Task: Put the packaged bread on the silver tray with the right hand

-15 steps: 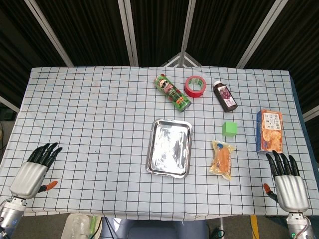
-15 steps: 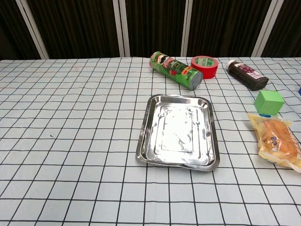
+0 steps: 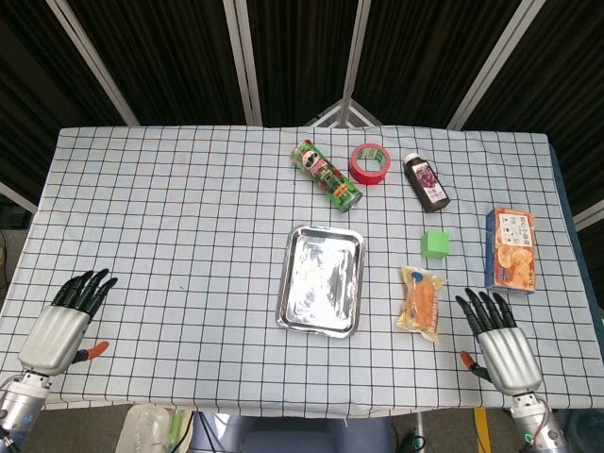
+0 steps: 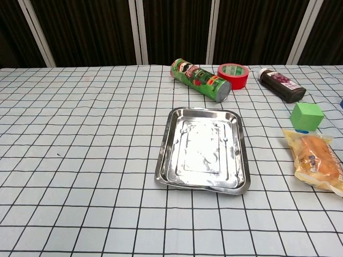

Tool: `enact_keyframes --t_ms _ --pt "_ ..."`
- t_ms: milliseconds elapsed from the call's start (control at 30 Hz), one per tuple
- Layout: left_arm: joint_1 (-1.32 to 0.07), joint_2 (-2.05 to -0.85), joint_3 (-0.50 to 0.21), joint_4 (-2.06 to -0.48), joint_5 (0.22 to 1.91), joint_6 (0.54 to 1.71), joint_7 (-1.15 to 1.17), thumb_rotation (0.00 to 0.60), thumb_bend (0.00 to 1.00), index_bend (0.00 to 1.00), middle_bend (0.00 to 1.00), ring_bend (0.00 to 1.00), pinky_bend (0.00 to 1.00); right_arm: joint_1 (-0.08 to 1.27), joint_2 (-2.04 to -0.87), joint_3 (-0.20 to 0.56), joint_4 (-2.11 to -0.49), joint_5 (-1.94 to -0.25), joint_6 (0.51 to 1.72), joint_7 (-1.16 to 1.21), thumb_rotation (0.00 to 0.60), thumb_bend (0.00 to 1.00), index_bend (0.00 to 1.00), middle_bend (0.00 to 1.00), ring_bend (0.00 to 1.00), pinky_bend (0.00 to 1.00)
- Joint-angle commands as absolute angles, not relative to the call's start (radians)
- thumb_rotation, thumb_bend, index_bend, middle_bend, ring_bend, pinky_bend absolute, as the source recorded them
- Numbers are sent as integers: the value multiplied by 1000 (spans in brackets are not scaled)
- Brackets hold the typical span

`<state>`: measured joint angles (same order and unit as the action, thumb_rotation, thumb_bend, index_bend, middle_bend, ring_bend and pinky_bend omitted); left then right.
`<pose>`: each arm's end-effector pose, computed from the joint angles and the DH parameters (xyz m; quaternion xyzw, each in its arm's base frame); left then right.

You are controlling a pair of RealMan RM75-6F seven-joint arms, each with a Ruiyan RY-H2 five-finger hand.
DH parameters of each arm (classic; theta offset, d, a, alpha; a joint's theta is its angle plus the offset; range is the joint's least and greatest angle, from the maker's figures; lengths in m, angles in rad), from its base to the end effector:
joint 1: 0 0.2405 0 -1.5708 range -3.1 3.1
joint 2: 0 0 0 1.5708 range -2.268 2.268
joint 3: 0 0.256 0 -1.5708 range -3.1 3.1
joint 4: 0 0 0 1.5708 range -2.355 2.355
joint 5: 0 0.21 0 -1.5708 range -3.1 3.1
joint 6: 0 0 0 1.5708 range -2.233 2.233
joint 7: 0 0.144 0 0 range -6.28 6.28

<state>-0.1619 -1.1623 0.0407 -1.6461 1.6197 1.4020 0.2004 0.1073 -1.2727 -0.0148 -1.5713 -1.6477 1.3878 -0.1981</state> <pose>-0.2819 0.1800 0.1135 -0.7015 -0.3369 -0.3462 0.5240 -0.2877 -0.1695 0.0847 0.6921 -0.3550 0.3529 0.5201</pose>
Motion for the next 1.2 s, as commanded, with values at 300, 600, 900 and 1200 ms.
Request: enact_keyframes --t_ms 300,600,900,1200 --pt "-155 -1152 43 -1647 1629 1420 183 600 81 0 0 0 92 290 -1439 86 -1498 -1454 1093 -296 600 318 0 0 0 25" --pt "-158 -1153 38 -1644 1615 1410 180 600 81 0 0 0 92 357 -1489 134 -1432 -1337 1009 -337 600 318 0 0 0 29" --pt "-156 -1155 39 -1649 1613 1410 191 600 81 0 0 0 92 377 -1478 127 -1428 -1283 964 -313 600 319 128 260 196 516" --pt "-156 -1154 40 -1649 1615 1411 190 600 81 0 0 0 92 384 -1459 109 -1461 -1329 1011 -296 600 328 356 436 351 638"
